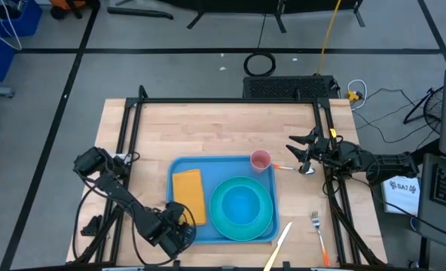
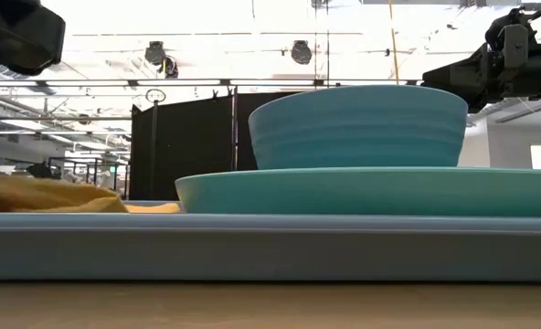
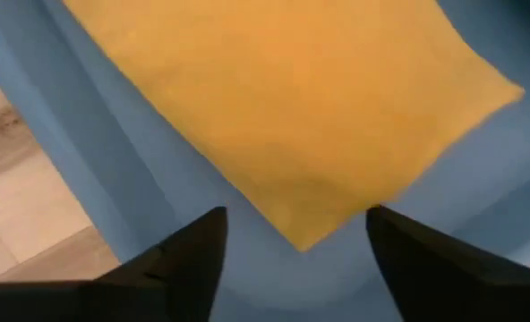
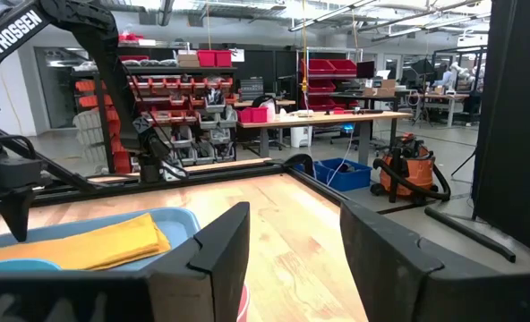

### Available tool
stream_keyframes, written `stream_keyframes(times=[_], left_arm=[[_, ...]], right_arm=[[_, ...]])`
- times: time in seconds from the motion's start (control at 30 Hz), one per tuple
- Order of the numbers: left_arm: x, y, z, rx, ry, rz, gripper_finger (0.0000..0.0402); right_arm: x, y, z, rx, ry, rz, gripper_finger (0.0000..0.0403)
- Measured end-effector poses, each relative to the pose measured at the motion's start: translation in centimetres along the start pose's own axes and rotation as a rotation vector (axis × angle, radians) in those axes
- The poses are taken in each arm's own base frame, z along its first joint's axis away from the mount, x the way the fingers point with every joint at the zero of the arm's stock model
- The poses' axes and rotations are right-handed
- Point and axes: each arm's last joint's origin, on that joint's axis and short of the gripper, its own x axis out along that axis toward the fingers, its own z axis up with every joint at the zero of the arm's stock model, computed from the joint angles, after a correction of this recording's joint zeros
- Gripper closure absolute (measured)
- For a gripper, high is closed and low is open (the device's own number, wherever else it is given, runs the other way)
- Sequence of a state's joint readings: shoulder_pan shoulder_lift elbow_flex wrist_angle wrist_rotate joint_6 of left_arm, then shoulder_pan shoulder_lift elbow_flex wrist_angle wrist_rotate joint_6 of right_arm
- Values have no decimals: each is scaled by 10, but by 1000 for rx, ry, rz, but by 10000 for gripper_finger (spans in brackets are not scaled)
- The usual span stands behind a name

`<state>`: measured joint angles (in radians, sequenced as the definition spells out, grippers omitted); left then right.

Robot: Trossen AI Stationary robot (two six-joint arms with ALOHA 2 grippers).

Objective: Set up tray
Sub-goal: Put the yellow napkin on the blue serving tray to the left of the blue plate, then put the orange fork on the yellow napkin

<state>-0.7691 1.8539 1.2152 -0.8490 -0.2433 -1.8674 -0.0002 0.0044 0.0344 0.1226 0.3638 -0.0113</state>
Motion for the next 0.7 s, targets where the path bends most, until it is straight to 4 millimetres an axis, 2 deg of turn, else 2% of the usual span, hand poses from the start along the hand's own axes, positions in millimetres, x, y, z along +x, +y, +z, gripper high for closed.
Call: stream_keyframes(times=[0.27,0.4,0.47,0.57,0.7], left_arm=[[-21,-8,13,146,65,-135,50],[-46,-3,32,198,11,-185,35],[-65,1,49,261,-99,-240,32],[-101,12,80,362,-379,-305,34],[-142,37,102,497,-768,-256,36]], right_arm=[[0,0,0,0,0,0,236],[0,0,0,0,0,0,236],[0,0,0,0,0,0,236],[0,0,0,0,0,0,236],[0,0,0,0,0,0,236]])
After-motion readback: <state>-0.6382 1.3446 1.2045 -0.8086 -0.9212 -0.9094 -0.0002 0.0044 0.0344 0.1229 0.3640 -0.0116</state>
